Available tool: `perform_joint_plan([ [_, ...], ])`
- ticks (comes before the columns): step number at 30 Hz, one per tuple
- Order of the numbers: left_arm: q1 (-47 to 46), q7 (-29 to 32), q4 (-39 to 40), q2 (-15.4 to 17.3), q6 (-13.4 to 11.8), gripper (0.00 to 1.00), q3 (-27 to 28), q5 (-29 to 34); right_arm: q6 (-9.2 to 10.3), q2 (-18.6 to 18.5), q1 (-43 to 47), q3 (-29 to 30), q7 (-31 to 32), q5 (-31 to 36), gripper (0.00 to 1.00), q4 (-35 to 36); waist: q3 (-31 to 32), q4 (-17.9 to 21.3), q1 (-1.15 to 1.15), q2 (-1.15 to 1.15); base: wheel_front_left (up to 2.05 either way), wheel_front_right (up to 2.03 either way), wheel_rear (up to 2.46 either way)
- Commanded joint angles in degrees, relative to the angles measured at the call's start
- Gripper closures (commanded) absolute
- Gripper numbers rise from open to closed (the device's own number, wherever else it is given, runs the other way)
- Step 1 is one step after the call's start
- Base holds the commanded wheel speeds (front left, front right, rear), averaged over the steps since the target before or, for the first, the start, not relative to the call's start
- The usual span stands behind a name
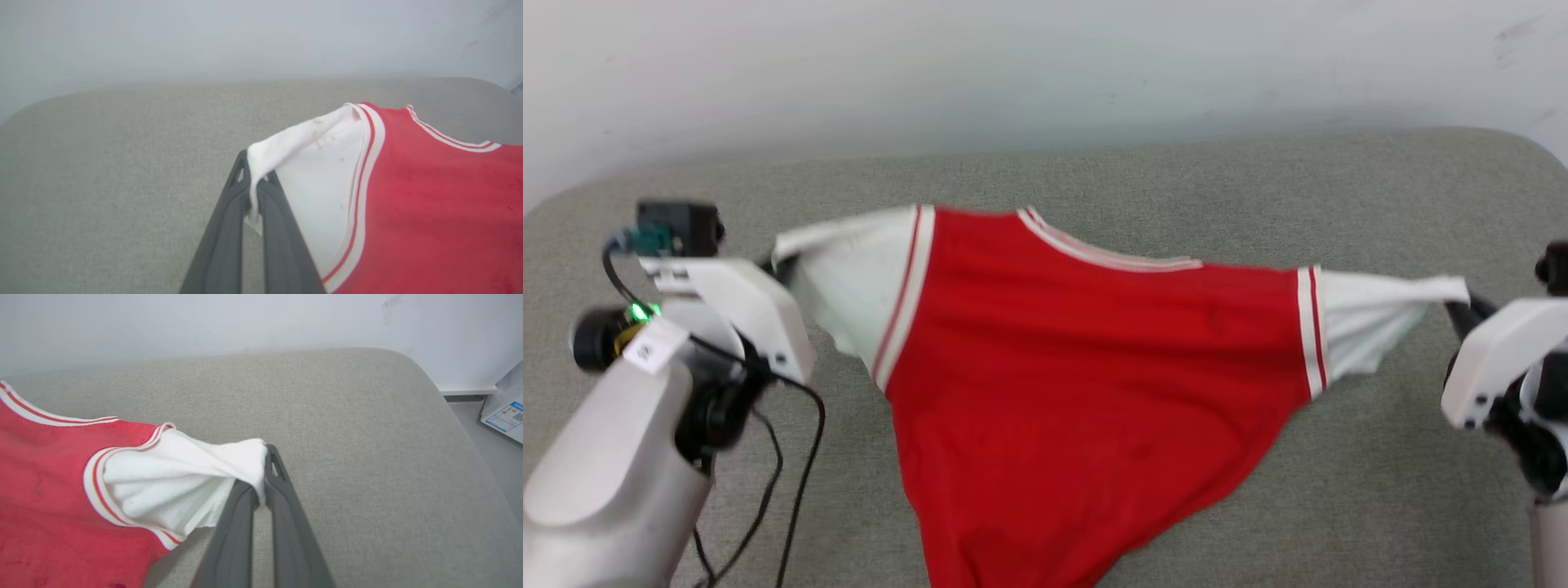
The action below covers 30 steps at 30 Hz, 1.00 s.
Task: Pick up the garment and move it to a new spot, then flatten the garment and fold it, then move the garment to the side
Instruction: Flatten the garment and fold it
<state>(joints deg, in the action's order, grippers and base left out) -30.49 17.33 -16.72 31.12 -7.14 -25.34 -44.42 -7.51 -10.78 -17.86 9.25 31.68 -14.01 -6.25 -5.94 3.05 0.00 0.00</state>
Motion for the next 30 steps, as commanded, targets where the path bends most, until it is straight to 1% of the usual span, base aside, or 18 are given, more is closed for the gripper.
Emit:
perform_joint_plan([
  [1,-2.83,-2.27,-0.38,-0.56,-0.67,1.0,0.54,1.62,0.04,-0.69,-3.04,0.3,-1.35,0.65,1.0,-1.14,-0.01,-0.15,0.0,0.0,0.0,0.0,0.0],
  [4,-7.39,-5.92,-1.91,-1.9,-1.03,1.0,0.88,3.56,0.05,-1.3,-7.77,0.86,-3.21,0.99,1.0,-4.04,-0.23,-0.14,0.0,0.0,0.0,0.0,0.0],
  [8,-13.86,-9.19,-5.34,-3.64,-0.96,1.0,1.16,5.22,0.05,-1.58,-15.27,0.5,-5.24,1.0,1.0,-8.2,-1.38,0.15,0.0,0.0,0.0,0.0,0.0],
  [12,-21.63,-12.09,-9.47,-4.7,-1.05,1.0,1.57,7.21,0.05,-2.44,-24.03,0.03,-7.39,2.03,1.0,-12.1,-3.7,0.49,0.0,0.0,0.0,0.0,0.0],
  [15,-28.08,-14.04,-12.7,-5.41,-0.61,1.0,1.94,8.37,0.05,-2.82,-31.12,-0.03,-9.43,2.99,1.0,-14.71,-5.97,0.74,0.0,0.0,0.0,0.0,0.0],
  [19,-36.27,-16.76,-16.58,-5.16,-0.06,1.0,2.85,9.54,0.06,-3.38,-40.67,-0.01,-12.45,4.83,1.0,-18.21,-9.0,1.39,0.0,0.0,0.0,0.0,0.0],
  [23,-43.38,-18.85,-19.65,-4.42,0.69,1.0,3.69,10.24,0.06,-3.08,-49.81,0.17,-15.87,6.27,1.0,-21.36,-11.87,2.27,0.0,0.0,0.0,0.0,0.0],
  [30,-54.02,-20.75,-21.66,-2.76,1.02,1.0,5.49,10.87,0.06,-3.98,-63.64,0.44,-20.83,8.4,1.0,-26.86,-17.71,3.33,0.0,0.0,0.0,0.0,0.0],
])
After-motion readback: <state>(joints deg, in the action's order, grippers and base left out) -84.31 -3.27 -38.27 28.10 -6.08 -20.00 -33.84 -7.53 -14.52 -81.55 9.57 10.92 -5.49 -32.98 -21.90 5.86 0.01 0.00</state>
